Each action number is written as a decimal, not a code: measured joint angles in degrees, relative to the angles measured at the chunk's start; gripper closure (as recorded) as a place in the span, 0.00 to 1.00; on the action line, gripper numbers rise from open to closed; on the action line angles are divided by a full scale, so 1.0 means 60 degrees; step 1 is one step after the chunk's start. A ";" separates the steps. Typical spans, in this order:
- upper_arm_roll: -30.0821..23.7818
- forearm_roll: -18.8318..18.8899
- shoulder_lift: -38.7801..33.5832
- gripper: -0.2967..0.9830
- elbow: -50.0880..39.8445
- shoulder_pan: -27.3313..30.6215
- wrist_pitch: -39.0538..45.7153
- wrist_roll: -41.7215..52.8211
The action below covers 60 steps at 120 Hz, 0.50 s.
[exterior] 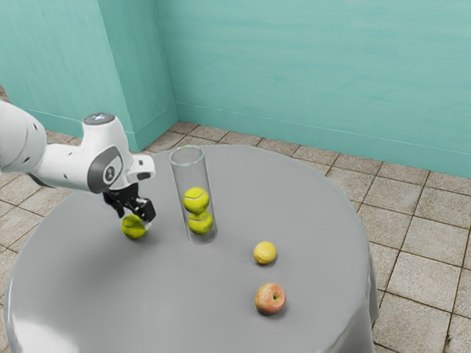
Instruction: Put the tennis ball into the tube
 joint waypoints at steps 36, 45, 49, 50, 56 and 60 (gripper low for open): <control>0.0063 -0.0117 0.0536 0.23 0.0362 0.0045 0.0014 0.0072; 0.0066 -0.0181 0.0641 0.23 0.0398 0.0052 0.0000 0.0085; 0.0072 -0.0202 0.0685 0.23 0.0406 0.0076 -0.0004 0.0091; 0.0073 -0.0206 0.0696 0.23 0.0406 0.0083 -0.0005 0.0092; 0.0077 -0.0229 0.0741 0.26 0.0409 0.0112 -0.0006 0.0100; 0.0078 -0.0240 0.0758 0.28 0.0412 0.0123 -0.0003 0.0104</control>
